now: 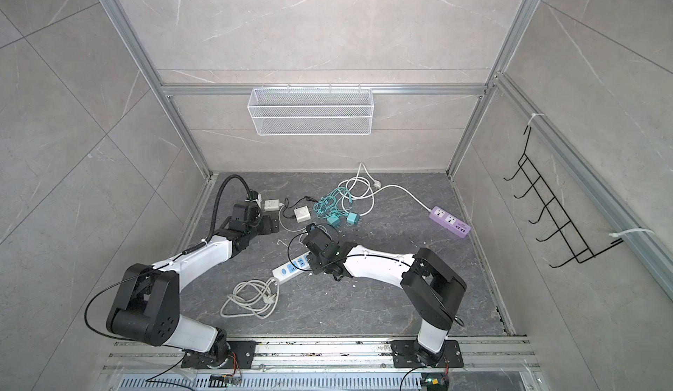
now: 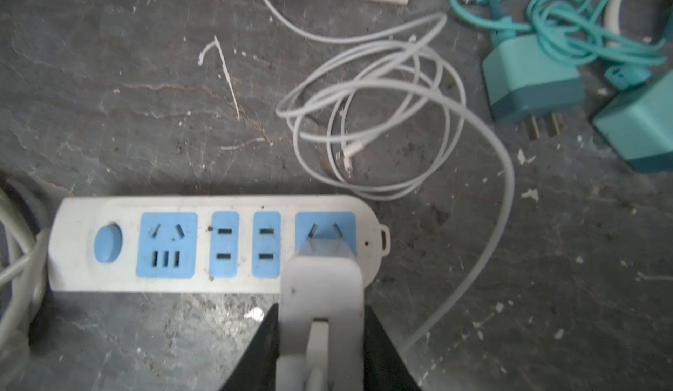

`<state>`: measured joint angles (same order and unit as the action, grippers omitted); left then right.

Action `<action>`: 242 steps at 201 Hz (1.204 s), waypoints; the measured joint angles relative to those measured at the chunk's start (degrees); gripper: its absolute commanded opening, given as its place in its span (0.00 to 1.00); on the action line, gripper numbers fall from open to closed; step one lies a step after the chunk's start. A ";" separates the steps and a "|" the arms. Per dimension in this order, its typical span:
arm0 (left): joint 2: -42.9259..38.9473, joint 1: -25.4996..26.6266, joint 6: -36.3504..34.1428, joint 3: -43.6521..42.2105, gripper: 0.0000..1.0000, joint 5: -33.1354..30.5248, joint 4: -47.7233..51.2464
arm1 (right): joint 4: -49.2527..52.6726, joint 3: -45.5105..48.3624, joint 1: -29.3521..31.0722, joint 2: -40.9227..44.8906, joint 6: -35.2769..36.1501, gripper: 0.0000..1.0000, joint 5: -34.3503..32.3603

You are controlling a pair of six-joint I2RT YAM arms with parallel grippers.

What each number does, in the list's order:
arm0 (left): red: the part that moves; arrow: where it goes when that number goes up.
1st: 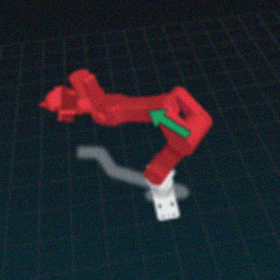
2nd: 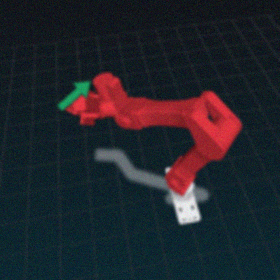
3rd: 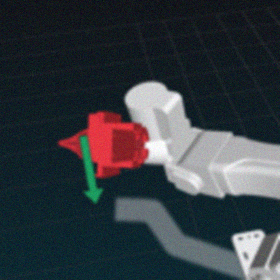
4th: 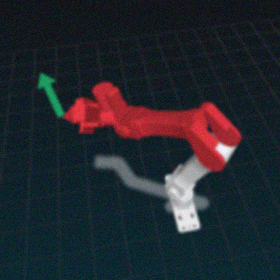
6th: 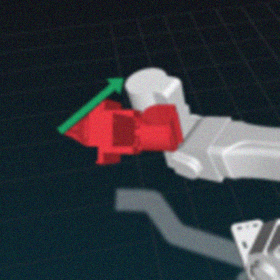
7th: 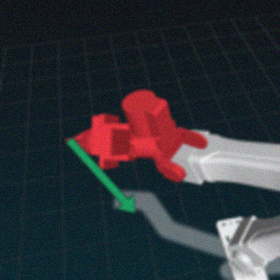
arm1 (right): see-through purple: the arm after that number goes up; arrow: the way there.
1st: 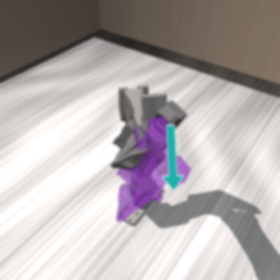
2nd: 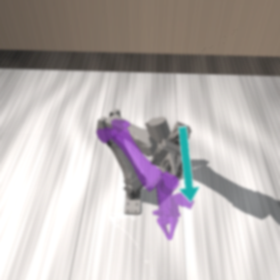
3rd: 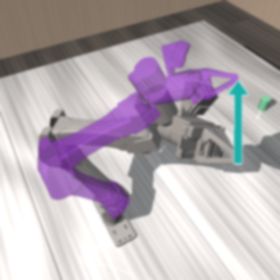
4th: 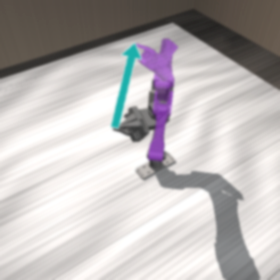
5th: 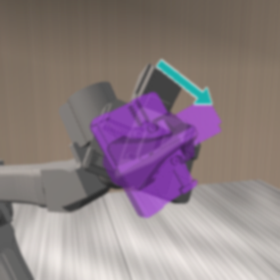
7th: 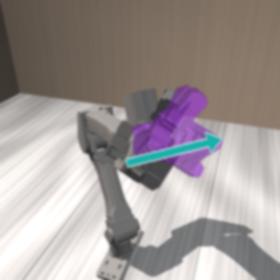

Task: Insert the plug
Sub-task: 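Lower the strip and open the left gripper while the right holds the charger, then release the charger and draw back the right gripper while the left moves away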

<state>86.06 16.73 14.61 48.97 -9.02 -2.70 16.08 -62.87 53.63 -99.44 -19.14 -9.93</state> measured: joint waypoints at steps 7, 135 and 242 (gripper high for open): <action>0.48 -0.02 0.15 0.02 0.97 -0.02 -0.07 | 1.77 0.26 0.09 0.31 -0.20 0.48 0.57; 7.15 0.33 -5.07 3.87 1.00 7.69 -2.32 | 13.66 -3.58 -0.31 7.74 -1.46 0.62 1.20; 23.67 8.24 -27.78 26.16 0.97 10.93 6.60 | 16.04 -3.58 -16.55 10.21 -2.10 0.62 9.38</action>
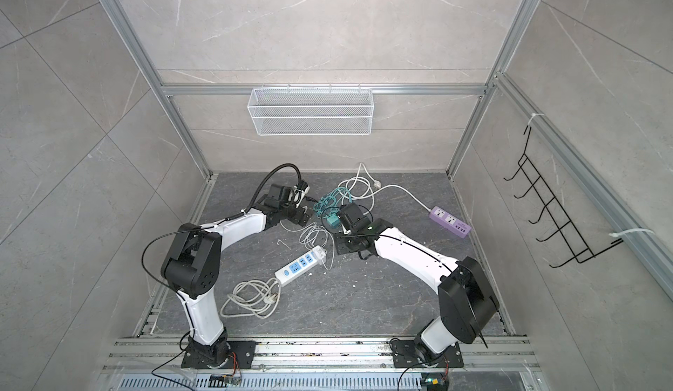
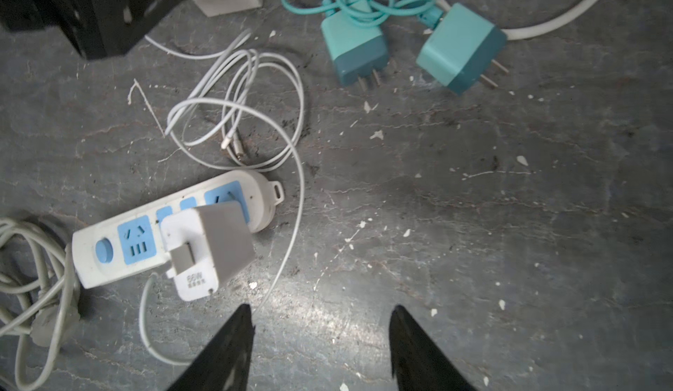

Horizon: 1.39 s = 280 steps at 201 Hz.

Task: Insert the plug
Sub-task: 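Release the charger and draw back the right gripper while the left moves away, then close the left gripper on the white charger with the black cable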

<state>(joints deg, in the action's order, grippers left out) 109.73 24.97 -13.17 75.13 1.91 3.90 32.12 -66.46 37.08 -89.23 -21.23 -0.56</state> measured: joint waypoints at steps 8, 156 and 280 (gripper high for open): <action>0.61 0.02 -1.03 0.68 0.97 0.33 1.14 | 0.00 0.02 -0.94 0.00 0.02 0.62 0.55; 16.02 -0.24 -12.31 21.33 0.95 -0.42 22.32 | -2.03 3.39 -4.61 -0.31 0.44 0.61 4.72; 22.97 -0.76 -13.88 34.29 0.39 -1.81 34.45 | -2.32 5.62 -6.12 2.14 0.48 0.60 4.66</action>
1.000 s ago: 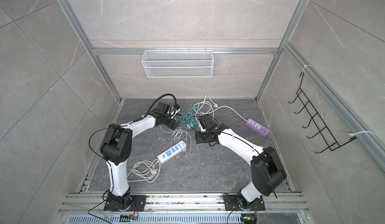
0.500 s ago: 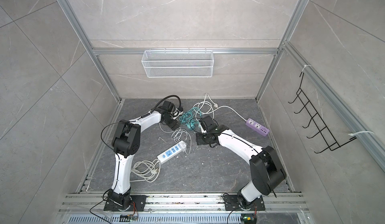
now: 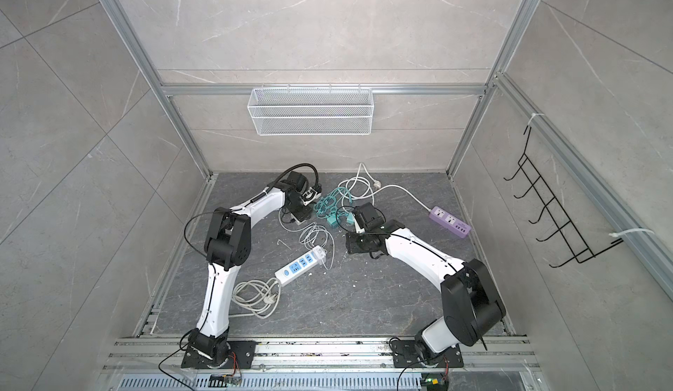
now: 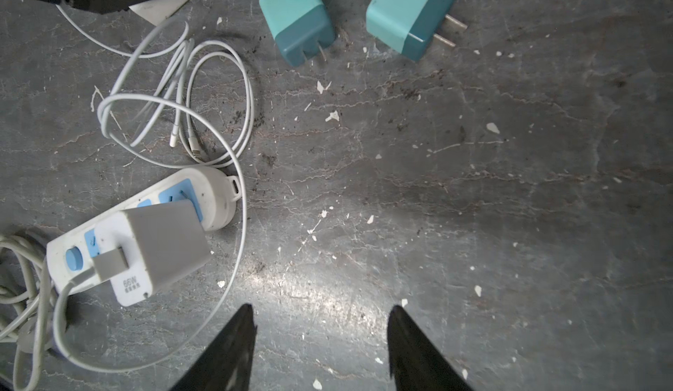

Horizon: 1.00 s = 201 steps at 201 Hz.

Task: Insert the plug
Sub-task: 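Close the left gripper on the white charger with the black cable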

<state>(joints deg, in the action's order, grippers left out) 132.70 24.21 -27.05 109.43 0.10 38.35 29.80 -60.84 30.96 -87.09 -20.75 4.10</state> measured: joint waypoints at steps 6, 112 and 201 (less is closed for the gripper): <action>0.00 -0.11 0.31 0.37 0.39 0.00 0.90 | 0.00 0.00 -0.07 0.22 0.00 0.60 -0.02; -13.68 -1.31 34.25 -2.47 0.36 11.98 -6.12 | -12.31 6.08 -0.24 9.68 -1.01 0.60 1.18; -22.21 2.89 65.77 -19.02 0.39 18.88 -29.92 | -42.56 11.10 -0.11 4.44 -3.52 0.63 2.51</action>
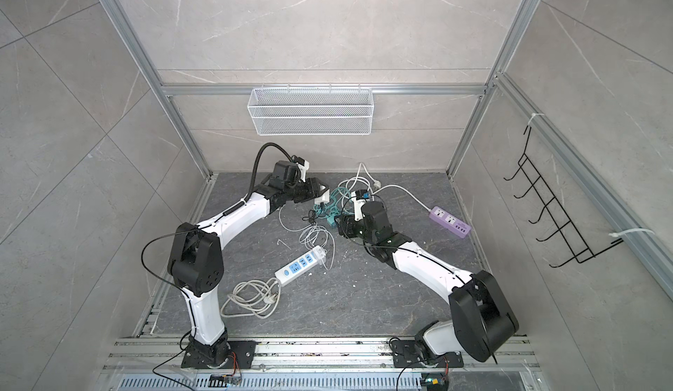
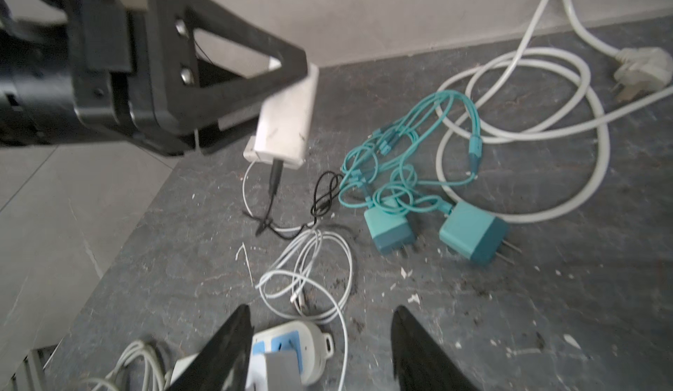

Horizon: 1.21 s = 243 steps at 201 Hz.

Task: Insert the plug
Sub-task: 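Lift the charger with the left gripper while the right gripper moves toward it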

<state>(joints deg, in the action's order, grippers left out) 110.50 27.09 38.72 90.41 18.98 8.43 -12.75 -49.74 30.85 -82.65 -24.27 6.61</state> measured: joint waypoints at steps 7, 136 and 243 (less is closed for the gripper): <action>0.00 -0.20 1.64 -0.55 0.39 0.72 -0.81 | -1.81 0.04 0.09 -0.83 0.02 0.63 -0.37; 0.00 -0.96 13.33 -3.52 0.35 7.32 -10.47 | -16.68 -6.12 4.94 -12.74 2.29 0.65 -7.43; 0.00 -2.05 17.73 -6.71 0.34 10.40 -16.48 | -16.57 -11.98 5.25 -17.59 4.87 0.53 -14.16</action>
<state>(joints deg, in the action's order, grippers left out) 110.50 25.04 56.45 83.70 29.39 -8.05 -29.32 -61.71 36.10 -100.25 -19.40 -7.55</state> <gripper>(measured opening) 0.562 0.573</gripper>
